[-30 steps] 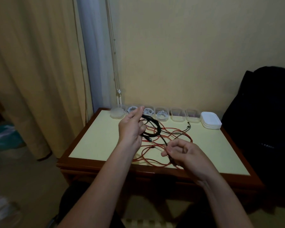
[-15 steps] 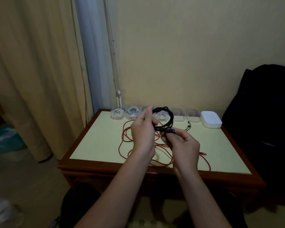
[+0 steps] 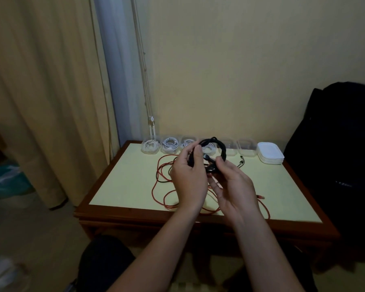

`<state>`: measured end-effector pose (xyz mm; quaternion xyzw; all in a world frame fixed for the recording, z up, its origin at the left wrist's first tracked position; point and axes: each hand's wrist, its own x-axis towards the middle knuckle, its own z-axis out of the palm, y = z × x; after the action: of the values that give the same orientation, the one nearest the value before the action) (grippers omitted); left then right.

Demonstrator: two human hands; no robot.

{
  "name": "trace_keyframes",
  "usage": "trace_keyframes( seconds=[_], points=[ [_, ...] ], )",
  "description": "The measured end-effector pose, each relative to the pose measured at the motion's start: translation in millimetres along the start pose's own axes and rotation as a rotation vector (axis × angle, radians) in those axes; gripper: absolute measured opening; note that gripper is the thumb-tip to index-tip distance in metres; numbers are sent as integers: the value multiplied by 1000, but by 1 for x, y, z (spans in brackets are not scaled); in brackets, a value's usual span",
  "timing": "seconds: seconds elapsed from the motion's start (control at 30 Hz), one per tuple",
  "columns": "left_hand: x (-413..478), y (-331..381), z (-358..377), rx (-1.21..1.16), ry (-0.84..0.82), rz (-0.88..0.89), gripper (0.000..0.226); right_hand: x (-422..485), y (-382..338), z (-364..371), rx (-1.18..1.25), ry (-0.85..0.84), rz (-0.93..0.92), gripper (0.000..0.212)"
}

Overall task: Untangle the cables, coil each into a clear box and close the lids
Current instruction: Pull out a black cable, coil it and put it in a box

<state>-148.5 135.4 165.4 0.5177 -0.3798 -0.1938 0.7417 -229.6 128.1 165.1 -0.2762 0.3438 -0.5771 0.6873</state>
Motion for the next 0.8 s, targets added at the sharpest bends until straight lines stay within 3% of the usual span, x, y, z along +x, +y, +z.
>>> trace_keyframes(
  seconds=[0.07, 0.17, 0.3, 0.37, 0.43, 0.57, 0.63, 0.7, 0.8],
  points=[
    [6, 0, -2, -52, -54, -156, 15, 3, 2, -6, -94, 15, 21, 18],
    [18, -1, -4, -226, -270, -507, 15, 6, 3, -12, -97, -68, 65, 15],
    [24, -12, -6, -348, -271, -670, 19, 7, 5, -12, 121, -209, 197, 21],
    [26, -12, -8, -419, -287, -783, 23, 7, 6, -12, 207, -199, 253, 20],
    [29, -11, -11, -484, -316, -878, 29, 6, 8, -13, 144, -169, 271, 15],
    [29, -7, -12, -573, -346, -893, 23, 5, 10, -16, -62, -200, 203, 24],
    [31, -7, -13, -621, -337, -888, 20, 3, 8, -14, -140, -220, 155, 17],
    [33, -9, -13, -643, -348, -863, 12, 2, 9, -13, -218, -156, 100, 16],
    [32, -12, -14, -613, -373, -791, 16, 4, 14, -17, -283, 6, 34, 34]
  ],
)
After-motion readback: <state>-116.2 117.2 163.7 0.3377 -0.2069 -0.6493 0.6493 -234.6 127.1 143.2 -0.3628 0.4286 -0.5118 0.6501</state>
